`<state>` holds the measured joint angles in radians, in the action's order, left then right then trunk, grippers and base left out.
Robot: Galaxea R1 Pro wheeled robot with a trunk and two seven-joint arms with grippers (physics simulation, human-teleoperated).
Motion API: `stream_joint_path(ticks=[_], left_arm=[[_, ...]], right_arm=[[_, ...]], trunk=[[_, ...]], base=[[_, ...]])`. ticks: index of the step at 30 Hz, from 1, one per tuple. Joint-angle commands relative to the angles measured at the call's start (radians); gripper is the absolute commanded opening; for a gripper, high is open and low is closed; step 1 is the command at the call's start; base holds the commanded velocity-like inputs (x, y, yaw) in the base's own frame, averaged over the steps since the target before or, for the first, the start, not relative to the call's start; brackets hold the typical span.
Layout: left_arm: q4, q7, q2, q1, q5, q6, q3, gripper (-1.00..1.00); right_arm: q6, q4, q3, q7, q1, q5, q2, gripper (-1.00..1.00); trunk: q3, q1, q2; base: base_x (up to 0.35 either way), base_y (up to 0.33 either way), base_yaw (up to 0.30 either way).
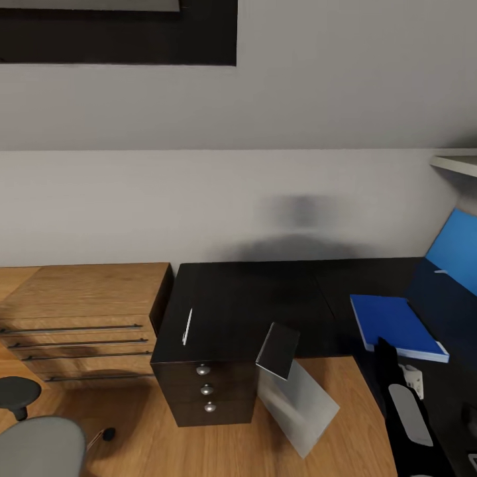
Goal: In the bedroom, organize the workspace by keeping the computer under the desk, ensuring the monitor is on the desk, placing the keyboard on the desk next to the monitor, placing the mouse on the desk next to the keyboard, moving the folder from the swivel chair onto the desk next to the mouse, stacking the notebook on top of the folder with the pen on top of the notebook, and positioning the swivel chair next to the desk.
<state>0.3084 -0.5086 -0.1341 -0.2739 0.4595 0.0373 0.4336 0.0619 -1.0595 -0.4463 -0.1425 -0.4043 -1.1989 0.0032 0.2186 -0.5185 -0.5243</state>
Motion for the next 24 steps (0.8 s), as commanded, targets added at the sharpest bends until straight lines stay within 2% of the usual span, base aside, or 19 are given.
stream_joint_path(ticks=[1,7,18,24], left_arm=[[0.0,-0.005,0.001,-0.001,0.011,0.004,0.008,1.0],[0.0,-0.005,0.005,-0.001,0.01,0.006,0.01,1.0],[-0.001,-0.001,0.005,-0.001,0.01,0.065,0.01,1.0],[0.0,-0.001,0.005,-0.002,0.01,0.084,0.01,1.0]], right_arm=[[0.004,0.001,-0.001,-0.004,-0.001,-0.012,-0.001,-1.0],[0.003,0.018,-0.003,-0.005,-0.001,-0.014,-0.008,-1.0],[0.003,0.025,-0.006,-0.006,-0.001,-0.014,-0.011,-1.0],[0.005,0.039,-0.036,-0.006,-0.001,-0.016,-0.011,-1.0]], trunk=[[0.002,0.0,-0.002],[0.002,0.0,-0.002],[0.002,0.0,-0.002],[0.002,0.0,-0.002]], base=[[0.0,0.0,0.0],[0.002,-0.001,0.0],[0.082,-0.079,0.0],[0.003,-0.003,0.0]])
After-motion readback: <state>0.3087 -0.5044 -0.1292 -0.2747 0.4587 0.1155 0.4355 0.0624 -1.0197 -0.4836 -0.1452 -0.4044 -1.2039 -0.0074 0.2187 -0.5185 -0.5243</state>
